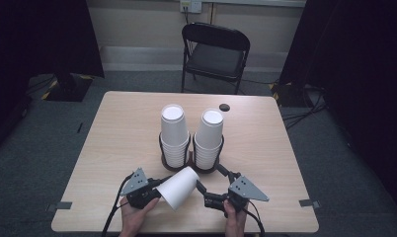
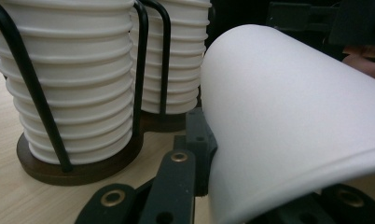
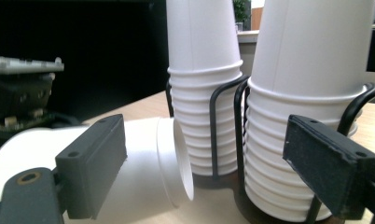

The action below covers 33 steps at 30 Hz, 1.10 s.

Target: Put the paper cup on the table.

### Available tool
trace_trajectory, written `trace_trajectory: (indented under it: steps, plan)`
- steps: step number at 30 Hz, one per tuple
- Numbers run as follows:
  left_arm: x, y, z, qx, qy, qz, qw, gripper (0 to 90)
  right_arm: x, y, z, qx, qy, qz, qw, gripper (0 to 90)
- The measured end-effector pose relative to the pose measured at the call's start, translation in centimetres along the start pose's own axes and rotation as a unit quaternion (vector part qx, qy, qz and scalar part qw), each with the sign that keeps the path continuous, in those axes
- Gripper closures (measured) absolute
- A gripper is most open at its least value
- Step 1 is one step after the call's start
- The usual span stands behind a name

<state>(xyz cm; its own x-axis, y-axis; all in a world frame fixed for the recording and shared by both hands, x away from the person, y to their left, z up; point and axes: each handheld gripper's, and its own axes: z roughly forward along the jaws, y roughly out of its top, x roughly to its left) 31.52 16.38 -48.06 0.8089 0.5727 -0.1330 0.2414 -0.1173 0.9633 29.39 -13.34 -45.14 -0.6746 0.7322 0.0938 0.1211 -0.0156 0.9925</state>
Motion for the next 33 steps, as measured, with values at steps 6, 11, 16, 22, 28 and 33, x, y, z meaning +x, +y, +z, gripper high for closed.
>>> trace_trajectory:
  steps: [6,11,16,22,28,33]
  plan:
    - [0.1,1.0,-0.1,0.022,0.011,0.02,0.9995,86.1,0.5,-0.4,0.0,0.045,-0.001,-0.059,0.9972,13.0]
    - [0.2,1.7,-0.2,0.04,0.006,0.021,0.999,86.3,0.9,-0.8,0.1,0.073,0.002,-0.098,0.9925,13.6]
    - [0.0,2.4,0.1,0.065,0.01,0.031,0.9974,86.3,1.3,-1.4,0.4,0.093,0.001,-0.132,0.9869,13.6]
    - [-0.5,3.4,0.4,0.102,0.014,0.046,0.9936,86.3,1.9,-2.3,0.5,0.11,-0.003,-0.167,0.9798,13.4]
    - [-0.4,4.1,0.7,0.13,-0.003,0.027,0.9911,86.2,2.4,-2.8,0.7,0.122,-0.001,-0.204,0.9714,13.4]
    - [-0.2,4.5,1.1,0.149,-0.008,0.012,0.9887,86.3,2.6,-3.4,0.9,0.137,0.003,-0.238,0.9615,13.3]
